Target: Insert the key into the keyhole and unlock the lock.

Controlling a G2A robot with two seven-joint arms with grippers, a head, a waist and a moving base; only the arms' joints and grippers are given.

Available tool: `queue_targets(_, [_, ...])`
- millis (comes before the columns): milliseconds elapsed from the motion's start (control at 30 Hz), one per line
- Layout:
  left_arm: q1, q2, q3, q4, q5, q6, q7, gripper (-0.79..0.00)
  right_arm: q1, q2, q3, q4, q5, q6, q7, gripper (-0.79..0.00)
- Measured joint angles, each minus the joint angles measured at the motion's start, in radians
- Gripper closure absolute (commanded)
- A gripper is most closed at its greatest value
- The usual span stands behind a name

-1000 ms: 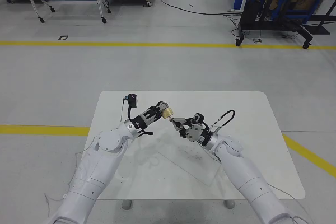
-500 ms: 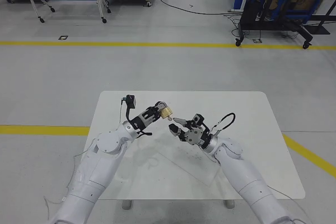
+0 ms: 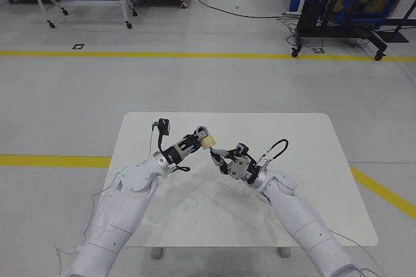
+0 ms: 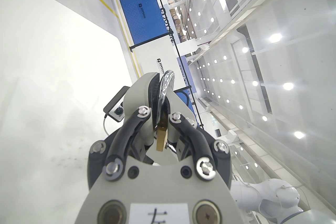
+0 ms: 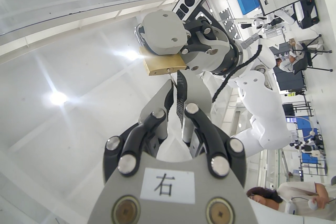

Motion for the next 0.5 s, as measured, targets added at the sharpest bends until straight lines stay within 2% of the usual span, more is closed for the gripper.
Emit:
queue_targets(167, [0.005,0.001,-0.001,-0.004,0.010,-0.015,-0.007,0.000,0.012,-0.004,-0.003,0.023,0.035,0.048,0.008,0.000])
queue_targets(500, [0.010,0.004,-0.008,-0.001,0.021,-0.071,-0.011,0.000,0.050,-0.012,-0.009,0.104,0.155,0.247,0.108,0.000])
